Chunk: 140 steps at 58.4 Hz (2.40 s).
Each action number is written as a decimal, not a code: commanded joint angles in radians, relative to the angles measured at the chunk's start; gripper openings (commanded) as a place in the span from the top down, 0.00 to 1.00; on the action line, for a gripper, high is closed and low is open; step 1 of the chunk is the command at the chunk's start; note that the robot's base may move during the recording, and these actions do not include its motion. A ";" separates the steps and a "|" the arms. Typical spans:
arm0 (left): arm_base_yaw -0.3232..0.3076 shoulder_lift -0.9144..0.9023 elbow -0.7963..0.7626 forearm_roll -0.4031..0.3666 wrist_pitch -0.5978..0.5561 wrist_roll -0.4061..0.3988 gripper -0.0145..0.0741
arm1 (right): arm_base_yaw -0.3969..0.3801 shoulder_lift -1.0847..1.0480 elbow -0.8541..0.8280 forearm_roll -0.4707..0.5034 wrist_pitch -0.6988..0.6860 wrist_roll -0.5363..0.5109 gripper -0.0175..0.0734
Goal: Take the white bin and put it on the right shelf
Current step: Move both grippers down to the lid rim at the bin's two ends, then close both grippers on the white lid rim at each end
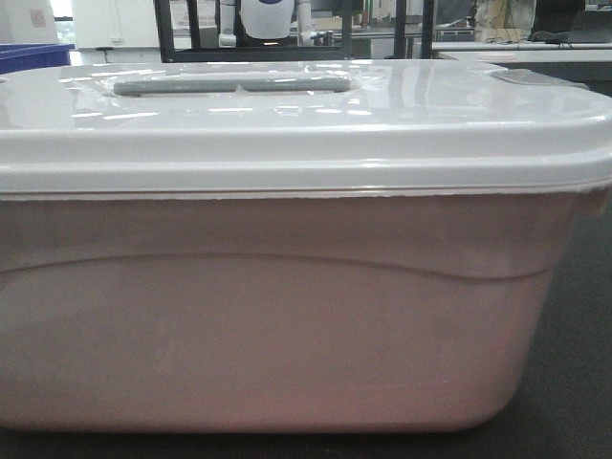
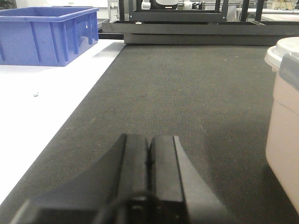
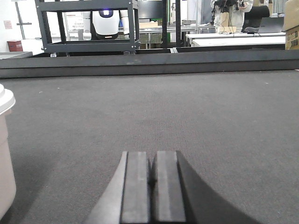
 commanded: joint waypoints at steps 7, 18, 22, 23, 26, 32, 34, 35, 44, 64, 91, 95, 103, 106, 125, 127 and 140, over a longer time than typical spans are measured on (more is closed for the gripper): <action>-0.001 -0.010 0.010 0.005 -0.089 -0.001 0.97 | 0.000 -0.018 -0.003 -0.003 -0.091 -0.003 0.73; -0.001 -0.010 0.010 0.005 -0.089 -0.001 0.97 | 0.000 -0.018 -0.003 -0.003 -0.091 -0.003 0.73; -0.001 -0.010 0.010 0.005 -0.089 -0.001 0.97 | 0.000 -0.018 -0.003 -0.003 -0.091 -0.003 0.73; -0.001 -0.010 0.010 0.005 -0.089 -0.001 0.97 | 0.000 -0.018 -0.003 -0.003 -0.091 -0.003 0.73; -0.001 -0.010 0.010 0.005 -0.089 -0.001 0.97 | 0.000 -0.018 -0.003 -0.003 -0.091 -0.003 0.73; -0.001 -0.010 0.010 0.005 -0.089 -0.001 0.97 | 0.000 -0.018 -0.003 -0.003 -0.099 -0.003 0.73; -0.001 -0.010 0.010 0.005 -0.089 -0.001 0.97 | 0.000 -0.018 -0.003 -0.003 -0.100 -0.003 0.73; -0.001 -0.010 0.010 0.005 -0.089 -0.001 0.97 | 0.000 -0.018 -0.003 -0.003 -0.100 -0.003 0.73; -0.001 -0.010 0.010 -0.005 -0.091 -0.001 0.97 | 0.000 -0.018 -0.003 -0.003 -0.101 -0.003 0.73; -0.001 -0.006 -0.019 -0.036 -0.279 -0.001 0.97 | 0.000 -0.018 -0.016 -0.002 -0.219 -0.003 0.73; -0.001 0.360 -0.736 0.000 0.285 -0.001 0.87 | 0.000 0.218 -0.550 -0.002 -0.007 -0.003 0.63; -0.008 0.438 -0.799 -0.018 0.334 -0.001 0.75 | 0.000 0.300 -0.589 -0.002 -0.007 -0.003 0.52; -0.053 0.544 -0.842 -0.071 0.355 -0.001 0.49 | 0.000 0.452 -0.637 -0.002 0.005 -0.003 0.29; -0.066 0.576 -0.846 -0.111 0.380 -0.001 0.42 | 0.000 0.501 -0.654 -0.002 0.030 -0.003 0.21; -0.072 0.764 -0.976 -0.267 0.729 0.029 0.34 | 0.000 0.700 -0.835 0.251 0.459 -0.003 0.11; -0.072 0.785 -0.999 -0.275 0.770 0.048 0.34 | 0.000 0.724 -0.862 0.276 0.510 -0.003 0.11; -0.049 0.933 -1.126 -0.425 0.945 0.247 0.34 | -0.005 0.895 -1.038 0.437 0.800 -0.068 0.11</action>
